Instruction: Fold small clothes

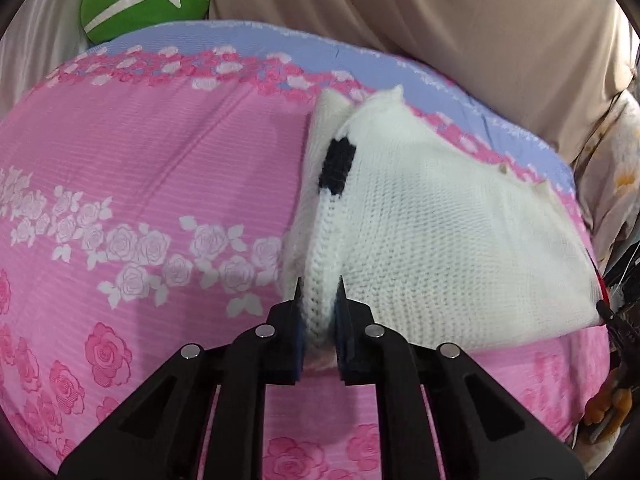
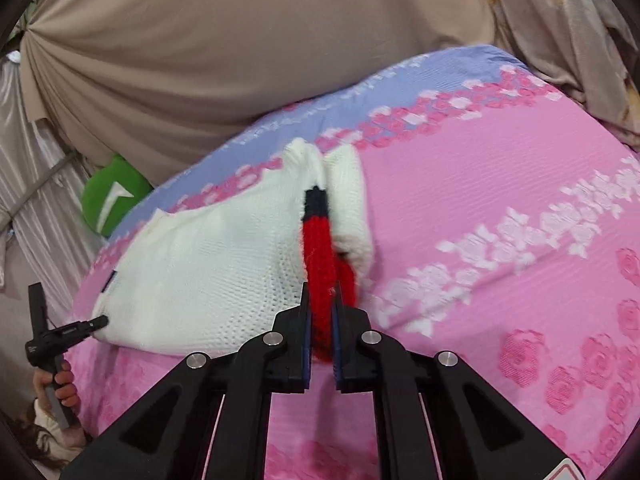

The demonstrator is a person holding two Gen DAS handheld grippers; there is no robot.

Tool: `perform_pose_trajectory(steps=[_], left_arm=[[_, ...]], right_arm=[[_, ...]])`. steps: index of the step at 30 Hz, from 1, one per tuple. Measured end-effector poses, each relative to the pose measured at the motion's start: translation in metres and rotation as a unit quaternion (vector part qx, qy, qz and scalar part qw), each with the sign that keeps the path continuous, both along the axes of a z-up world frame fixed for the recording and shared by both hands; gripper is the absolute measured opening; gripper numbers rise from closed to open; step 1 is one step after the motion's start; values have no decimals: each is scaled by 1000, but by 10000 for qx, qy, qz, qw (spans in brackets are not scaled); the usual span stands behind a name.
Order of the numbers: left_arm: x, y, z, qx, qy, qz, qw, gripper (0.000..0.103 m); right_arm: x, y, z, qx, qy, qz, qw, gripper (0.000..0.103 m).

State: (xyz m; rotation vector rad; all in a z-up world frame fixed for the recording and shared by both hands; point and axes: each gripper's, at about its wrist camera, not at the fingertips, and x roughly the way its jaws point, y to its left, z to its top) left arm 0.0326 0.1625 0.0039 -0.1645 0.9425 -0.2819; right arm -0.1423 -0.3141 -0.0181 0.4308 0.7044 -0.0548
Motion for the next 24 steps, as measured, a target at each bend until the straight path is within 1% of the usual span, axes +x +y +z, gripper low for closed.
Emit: perform_pose_trajectory(steps=[1,2,4,5,6,7,8,9,10,11,12,13,14,15,16,17,18,19,21,24], left_arm=[[0,0,-6,-29,35,8,10000,10],[-3,-1,-6,17,-53,10,10000,10],[-5,-4,-3,71,-72,54,9999,11],[-6,-4,1,46,-84,66,9999,11],[-9,-3,8,-29,-127,71,9999,14],[-12,-3,19,-129,-246,61,9996,15],[-13,-2,31,-198,-426,56,9989,16],[-13,-4,43,-210,-597,47,9980,26],[-9,-6,55,-222,-789,3,9966,45],[-4,-9,66,-234,-954,-3,9952,55],[5,-14,75,-241,-1121,37,9934,64],[18,-21,82,-189,-1251,25,9920,65],[31,-27,85,-113,-1283,0,9917,65],[50,-36,86,-75,-1239,-96,9922,67],[68,-43,83,-114,-1160,-172,9930,69],[81,-48,80,-155,-1077,-160,9939,71],[100,-56,74,-226,-901,-227,9954,81],[117,-63,65,-260,-735,-310,9965,83],[139,-72,51,-202,-537,-137,9983,82],[167,-82,27,-194,-180,-271,9993,82]], right_arm=[[4,-4,-15,101,244,-32,9996,7],[8,-6,-26,190,448,-19,9988,7],[9,-2,-16,48,370,19,9993,8],[9,0,-9,7,283,46,9996,14],[9,2,-1,-22,166,21,9999,16],[11,3,6,-70,105,5,9999,20],[14,4,15,-132,21,11,9999,31],[18,5,27,-184,-149,23,9997,41],[24,6,37,-209,-323,50,9992,63],[31,8,47,-249,-509,124,9983,72],[44,11,56,-330,-625,229,9972,73],[59,14,62,-413,-644,270,9967,73],[74,15,66,-449,-631,318,9965,73],[95,17,68,-432,-604,417,9964,73],[112,18,68,-397,-569,456,9965,73],[130,18,67,-369,-494,445,9971,75],[146,17,64,-354,-402,386,9978,76],[160,16,61,-338,-303,332,9984,77],[186,11,51,-273,-116,248,9993,77],[210,9,35,-197,152,225,9994,77]])
